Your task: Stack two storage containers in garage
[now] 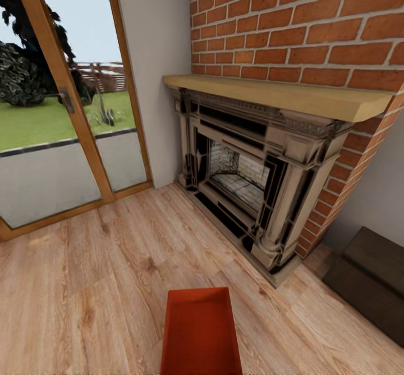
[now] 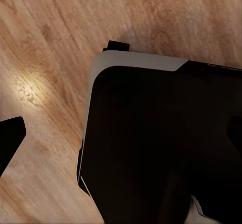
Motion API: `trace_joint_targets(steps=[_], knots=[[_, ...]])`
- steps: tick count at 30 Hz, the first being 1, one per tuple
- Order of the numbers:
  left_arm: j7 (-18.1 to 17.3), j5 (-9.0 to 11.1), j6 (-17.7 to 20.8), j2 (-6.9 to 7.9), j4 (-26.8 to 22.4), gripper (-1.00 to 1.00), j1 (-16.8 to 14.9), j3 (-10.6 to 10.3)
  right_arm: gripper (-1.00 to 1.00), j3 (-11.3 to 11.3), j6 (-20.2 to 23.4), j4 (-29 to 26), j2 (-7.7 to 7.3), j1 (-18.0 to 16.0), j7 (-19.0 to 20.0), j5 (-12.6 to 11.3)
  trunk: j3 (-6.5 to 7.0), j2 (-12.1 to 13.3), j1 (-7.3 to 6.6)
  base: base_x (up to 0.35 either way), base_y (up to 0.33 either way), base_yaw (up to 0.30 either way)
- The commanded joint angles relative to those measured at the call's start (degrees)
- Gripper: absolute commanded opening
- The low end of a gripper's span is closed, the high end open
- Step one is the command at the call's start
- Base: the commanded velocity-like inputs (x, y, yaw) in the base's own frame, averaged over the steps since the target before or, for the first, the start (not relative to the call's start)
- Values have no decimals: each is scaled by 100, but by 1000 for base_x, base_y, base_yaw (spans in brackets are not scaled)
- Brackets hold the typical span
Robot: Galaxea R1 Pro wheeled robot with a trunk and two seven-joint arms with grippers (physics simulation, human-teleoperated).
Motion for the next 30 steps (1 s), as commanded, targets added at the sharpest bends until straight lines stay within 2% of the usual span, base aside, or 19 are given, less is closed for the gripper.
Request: trace_joint_targets(steps=[1, 30], knots=[[-1, 51, -18, 0, 5, 100, -3, -49, 100, 46, -26, 17, 1, -6, -28, 3, -16, -5, 1, 0, 0, 0], [-1, 51, -18, 0, 6, 100, -3, -49, 100, 45, -26, 17, 1, -6, -40, -3, -283, -5, 1, 0, 0, 0]])
